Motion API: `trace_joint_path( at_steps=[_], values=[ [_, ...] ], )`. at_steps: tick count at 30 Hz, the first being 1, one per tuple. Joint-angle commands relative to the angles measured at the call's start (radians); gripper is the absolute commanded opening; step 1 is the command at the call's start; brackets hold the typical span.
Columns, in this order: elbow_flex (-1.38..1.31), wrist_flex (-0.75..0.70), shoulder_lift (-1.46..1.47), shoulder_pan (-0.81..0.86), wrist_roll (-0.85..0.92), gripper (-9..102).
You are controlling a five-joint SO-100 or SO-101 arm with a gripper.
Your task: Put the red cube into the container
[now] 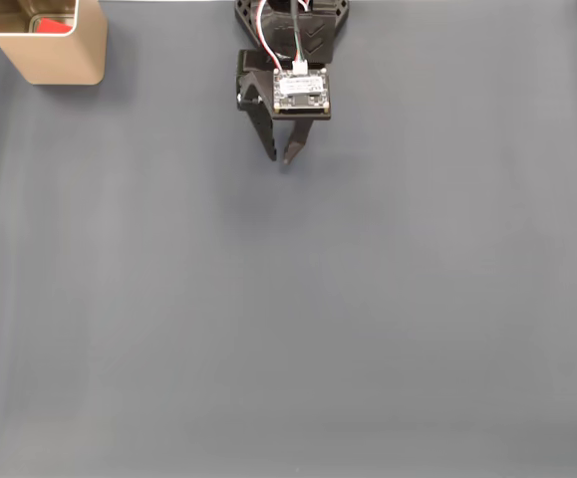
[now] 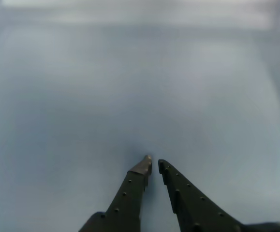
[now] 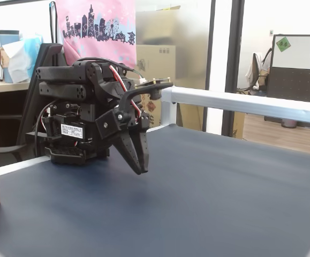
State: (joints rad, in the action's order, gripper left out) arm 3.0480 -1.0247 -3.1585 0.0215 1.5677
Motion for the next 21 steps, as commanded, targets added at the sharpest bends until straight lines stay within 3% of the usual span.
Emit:
trace_joint_path(
  at_steps=[1,15,21],
  values=[
    [0.040,-0.031,-0.037,0.002,0.009,0],
    [0.046,-0.314,-0.166,-0.003,-0.031,4],
    [0.046,-0.318,-0.166,-0.003,-0.017,4]
  ],
)
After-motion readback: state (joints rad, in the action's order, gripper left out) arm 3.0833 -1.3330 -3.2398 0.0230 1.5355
